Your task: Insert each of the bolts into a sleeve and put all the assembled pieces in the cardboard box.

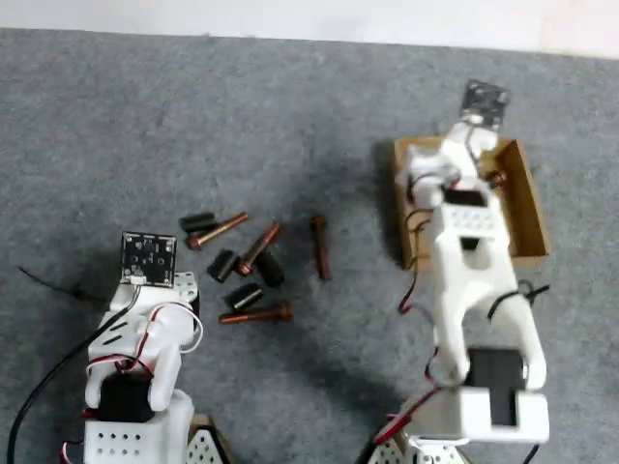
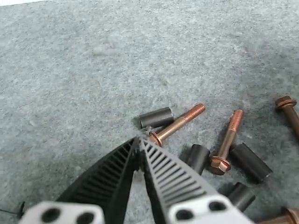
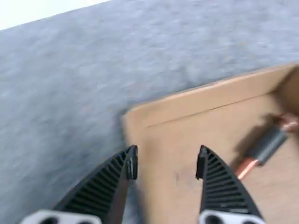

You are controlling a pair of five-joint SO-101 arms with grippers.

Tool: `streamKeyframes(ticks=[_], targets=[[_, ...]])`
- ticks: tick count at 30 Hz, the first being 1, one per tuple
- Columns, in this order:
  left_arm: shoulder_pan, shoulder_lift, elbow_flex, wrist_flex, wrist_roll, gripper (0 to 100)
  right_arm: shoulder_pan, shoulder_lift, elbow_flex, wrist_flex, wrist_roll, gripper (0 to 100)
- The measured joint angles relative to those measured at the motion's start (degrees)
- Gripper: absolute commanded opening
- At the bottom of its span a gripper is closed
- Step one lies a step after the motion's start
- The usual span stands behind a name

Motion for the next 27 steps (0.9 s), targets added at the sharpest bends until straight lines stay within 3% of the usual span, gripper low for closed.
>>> streamKeyframes(ticks=[12, 19, 27], targets=[[0.00, 0.00, 0.00, 0.00, 0.00, 1, -16.53, -20.75, 20.84, 0.09, 0.00, 18.1], [0.00, 0.00, 0.00, 0.00, 0.00, 1, -24.18, -18.37, 22.95, 0.18, 0.00, 18.1], [0.00, 0.00, 0.00, 0.00, 0.00, 1, -25.93, -5.71, 22.95, -2.02, 0.00, 18.1]])
